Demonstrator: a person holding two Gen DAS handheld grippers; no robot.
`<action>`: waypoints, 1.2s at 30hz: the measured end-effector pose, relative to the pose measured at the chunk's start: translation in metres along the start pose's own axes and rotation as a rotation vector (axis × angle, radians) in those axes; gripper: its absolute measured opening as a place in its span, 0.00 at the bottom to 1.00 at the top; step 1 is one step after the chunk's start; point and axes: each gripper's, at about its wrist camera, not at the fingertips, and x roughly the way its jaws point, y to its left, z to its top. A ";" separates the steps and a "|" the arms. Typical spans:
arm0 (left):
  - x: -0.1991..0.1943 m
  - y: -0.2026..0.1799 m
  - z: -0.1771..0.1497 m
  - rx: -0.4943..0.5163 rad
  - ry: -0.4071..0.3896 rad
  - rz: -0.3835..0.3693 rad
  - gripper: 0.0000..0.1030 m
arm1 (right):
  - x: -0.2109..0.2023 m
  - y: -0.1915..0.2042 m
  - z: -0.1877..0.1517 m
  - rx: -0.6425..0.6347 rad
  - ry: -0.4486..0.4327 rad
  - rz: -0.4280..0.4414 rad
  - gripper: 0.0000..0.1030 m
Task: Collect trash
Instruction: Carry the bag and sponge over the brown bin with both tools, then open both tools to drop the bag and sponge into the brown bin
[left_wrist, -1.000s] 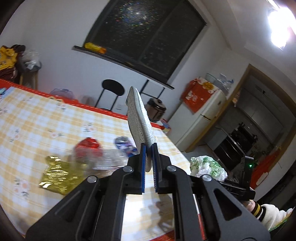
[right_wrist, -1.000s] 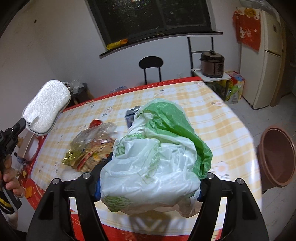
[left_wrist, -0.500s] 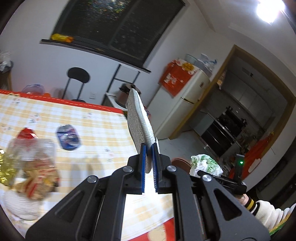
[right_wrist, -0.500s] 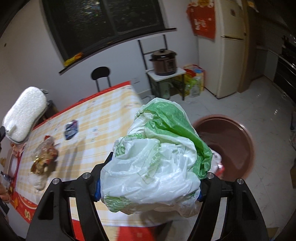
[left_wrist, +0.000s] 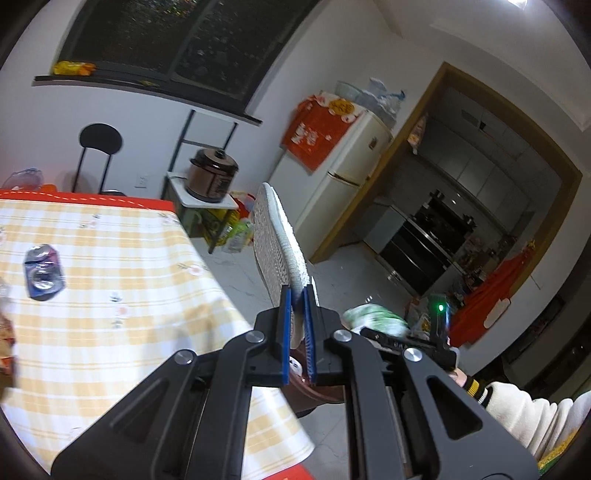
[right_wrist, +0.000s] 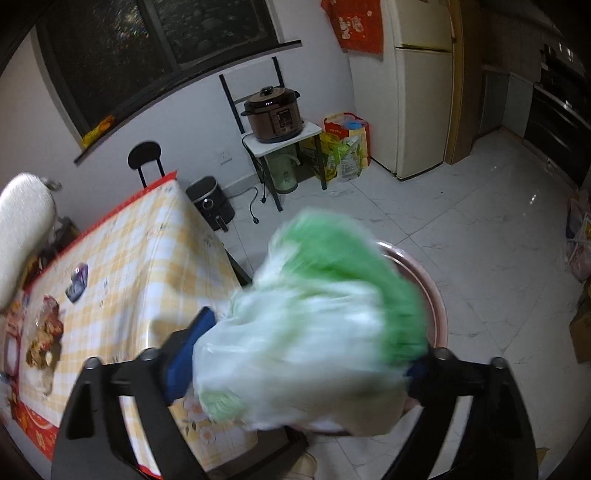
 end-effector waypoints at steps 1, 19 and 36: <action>0.008 -0.004 -0.001 0.003 0.010 -0.006 0.10 | -0.001 -0.004 0.003 0.005 -0.008 0.003 0.93; 0.201 -0.108 -0.034 0.183 0.296 -0.218 0.41 | -0.107 -0.097 -0.029 0.208 -0.183 -0.053 0.95; 0.090 -0.041 0.010 0.264 0.080 0.092 0.95 | -0.149 -0.075 -0.022 0.178 -0.248 -0.134 0.95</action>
